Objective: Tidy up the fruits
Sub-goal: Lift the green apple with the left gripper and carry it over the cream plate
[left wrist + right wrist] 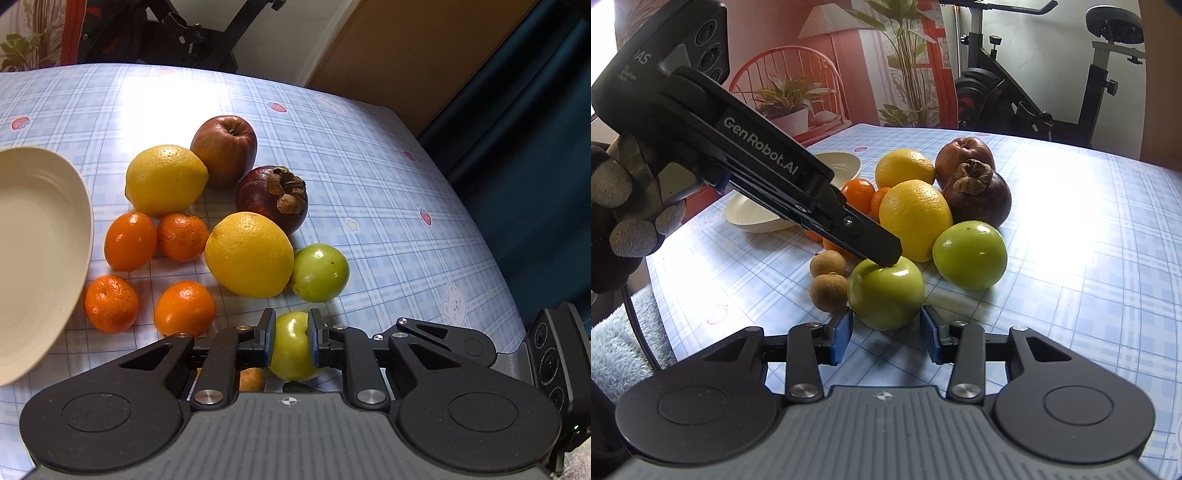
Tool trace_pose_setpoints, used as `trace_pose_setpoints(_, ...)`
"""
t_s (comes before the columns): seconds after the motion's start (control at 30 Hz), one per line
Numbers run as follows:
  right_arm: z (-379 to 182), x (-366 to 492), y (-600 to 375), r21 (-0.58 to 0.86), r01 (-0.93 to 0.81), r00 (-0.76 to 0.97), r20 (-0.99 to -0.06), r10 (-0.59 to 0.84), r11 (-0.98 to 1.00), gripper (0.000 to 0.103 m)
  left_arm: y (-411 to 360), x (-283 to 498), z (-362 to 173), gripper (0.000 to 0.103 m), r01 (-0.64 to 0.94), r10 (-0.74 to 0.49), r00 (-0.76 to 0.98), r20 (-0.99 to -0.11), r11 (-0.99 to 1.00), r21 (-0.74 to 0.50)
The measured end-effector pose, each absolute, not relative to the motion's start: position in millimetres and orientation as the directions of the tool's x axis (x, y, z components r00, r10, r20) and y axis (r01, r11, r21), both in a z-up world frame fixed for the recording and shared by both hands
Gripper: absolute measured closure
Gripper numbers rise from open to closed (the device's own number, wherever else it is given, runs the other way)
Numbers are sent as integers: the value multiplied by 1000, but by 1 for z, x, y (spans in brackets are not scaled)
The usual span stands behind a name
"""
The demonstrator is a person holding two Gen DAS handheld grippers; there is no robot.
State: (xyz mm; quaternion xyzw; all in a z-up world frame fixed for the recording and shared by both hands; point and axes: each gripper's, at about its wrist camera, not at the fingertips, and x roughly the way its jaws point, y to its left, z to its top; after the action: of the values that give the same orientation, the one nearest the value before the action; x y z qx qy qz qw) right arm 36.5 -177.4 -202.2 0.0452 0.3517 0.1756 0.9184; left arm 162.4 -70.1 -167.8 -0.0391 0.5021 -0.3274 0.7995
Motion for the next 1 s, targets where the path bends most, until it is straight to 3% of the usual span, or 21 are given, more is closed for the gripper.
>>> trace_pose_setpoints(0.5,-157,92,-138,119,-417,692,-601,400,901,60,-11,181,-115,84,493,-566,408,-716,797,-350)
trace_pose_setpoints(0.77,-164,163,-83,142,-502,651,-587,481,853,60,61,217,-103,84,407,-502,479,-720,854,-325)
trace_pose_setpoints(1.0,-185,217,-36,117,-559,597,-630,496,821,60,111,251,-118,84,329,-464,499,-731,883,-336)
